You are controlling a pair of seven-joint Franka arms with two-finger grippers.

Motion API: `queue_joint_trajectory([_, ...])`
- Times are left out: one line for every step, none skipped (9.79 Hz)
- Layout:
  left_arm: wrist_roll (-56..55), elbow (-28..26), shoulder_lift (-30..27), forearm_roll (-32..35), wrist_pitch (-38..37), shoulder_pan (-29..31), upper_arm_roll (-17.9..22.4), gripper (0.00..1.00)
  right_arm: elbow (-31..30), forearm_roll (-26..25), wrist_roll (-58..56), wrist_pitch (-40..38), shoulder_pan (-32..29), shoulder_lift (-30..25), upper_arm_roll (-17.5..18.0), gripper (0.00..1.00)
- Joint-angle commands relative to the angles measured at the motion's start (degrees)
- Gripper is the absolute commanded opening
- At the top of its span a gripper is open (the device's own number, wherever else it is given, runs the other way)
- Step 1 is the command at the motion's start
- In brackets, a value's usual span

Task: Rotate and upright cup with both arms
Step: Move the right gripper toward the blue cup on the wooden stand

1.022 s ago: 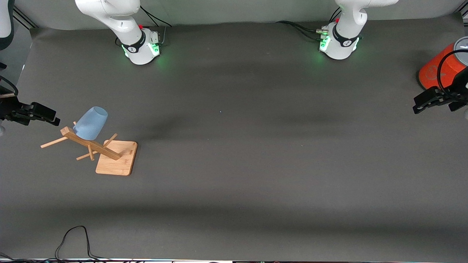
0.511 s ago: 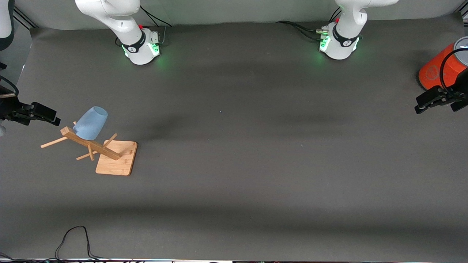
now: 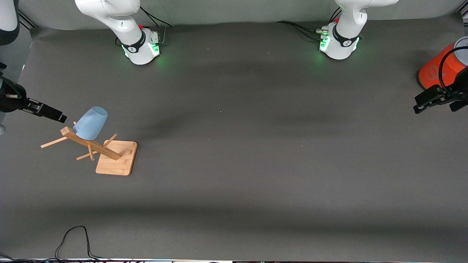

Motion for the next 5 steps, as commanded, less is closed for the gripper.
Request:
queue_joint_trajectory([0.2,1.1,0.3,-0.6,-0.1,-0.4,0.2,1.0,-2.4,-0.1,14.4,-0.1,1.3,-1.8,0.1,1.0])
queue_joint_trajectory([0.2,1.2,0.3,-0.6,-0.1,-0.3,0.2,1.0,-2.7,0.9,17.6,-1.3,1.2,-2.2,-0.1,1.0])
queue_joint_trajectory([0.2,1.1,0.3,-0.5,-0.2,-0.3,0.2,1.0,-3.7,2.1,18.4,-2.1,1.2,-3.0,-0.3,1.0])
queue_joint_trajectory([0.2,1.0,0.3,-0.5,-0.2,-0.2,0.2,1.0,-4.9,2.1,18.4,-2.1,1.1,-3.9,-0.4,1.0])
queue_joint_trajectory([0.2,1.1,0.3,-0.5,-0.2,-0.3,0.2,1.0,-6.1,2.1,18.3,-1.8,1.1,-4.2,-0.8,1.0])
